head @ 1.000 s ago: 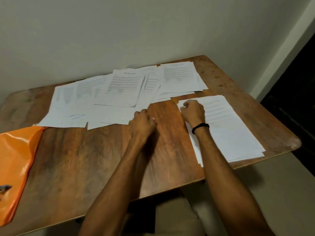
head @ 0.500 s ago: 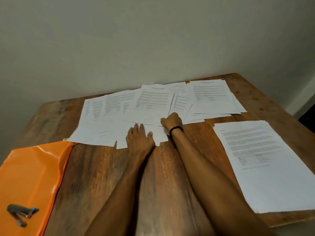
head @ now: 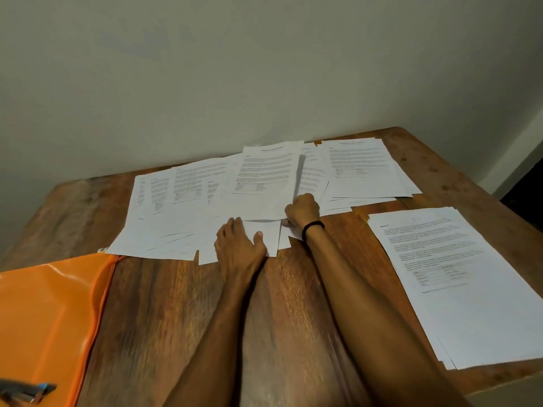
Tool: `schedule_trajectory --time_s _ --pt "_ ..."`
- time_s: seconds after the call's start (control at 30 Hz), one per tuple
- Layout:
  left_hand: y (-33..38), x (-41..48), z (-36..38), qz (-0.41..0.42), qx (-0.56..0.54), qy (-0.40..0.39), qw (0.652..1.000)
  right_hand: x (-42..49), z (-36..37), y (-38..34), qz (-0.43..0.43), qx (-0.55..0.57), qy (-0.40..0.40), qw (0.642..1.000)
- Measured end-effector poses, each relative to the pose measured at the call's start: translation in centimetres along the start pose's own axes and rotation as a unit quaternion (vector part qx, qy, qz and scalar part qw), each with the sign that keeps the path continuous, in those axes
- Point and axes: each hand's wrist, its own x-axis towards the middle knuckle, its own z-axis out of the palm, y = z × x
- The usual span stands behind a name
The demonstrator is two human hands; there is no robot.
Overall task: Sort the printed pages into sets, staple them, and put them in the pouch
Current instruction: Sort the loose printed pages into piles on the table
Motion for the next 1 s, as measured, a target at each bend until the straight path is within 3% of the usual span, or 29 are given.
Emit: schedule_trajectory --time_s 0.23,0.37,0.47,0.6,0.7,0.83,0.9,1.0 --pt "-0.3 0.1 -0.1 0.004 -0.013 0.013 1.000 -1.3 -6.8 3.3 0.013 -0.078 0.168 0.983" --pt "0.3 -0.5 -0.5 0.032 -0.001 0.050 0.998 -2.2 -11.4 4.6 0.039 -0.212 0.084 0.973" --pt "1.2 -1.2 -1.3 0.089 -0.035 0.069 0.993 -2.1 -13.6 5.1 0.051 -0.181 0.035 0.982" --pt "1.8 -3.1 -1.8 0.105 -0.084 0.058 0.989 -2.9 -13.6 4.8 0.015 -0.074 -0.036 0.996" --pt "2.6 -4.3 -1.8 0.116 -0.048 0.033 0.992 -3.8 -12.9 3.9 -0.032 -0.152 0.008 0.988" --pt "4.7 -5.8 -2.5 0.073 -0.061 0.011 0.995 -6.1 -13.6 2.8 -0.087 -0.135 0.053 0.986" --pt "6.7 -7.2 -3.2 0.009 -0.153 -0.031 0.988 -6.9 -15.4 3.0 -0.092 -0.093 0.050 0.990" --pt "10.6 -9.2 -4.0 -0.071 -0.293 -0.136 0.944 -8.2 -19.2 4.4 -0.071 0.029 0.022 0.997"
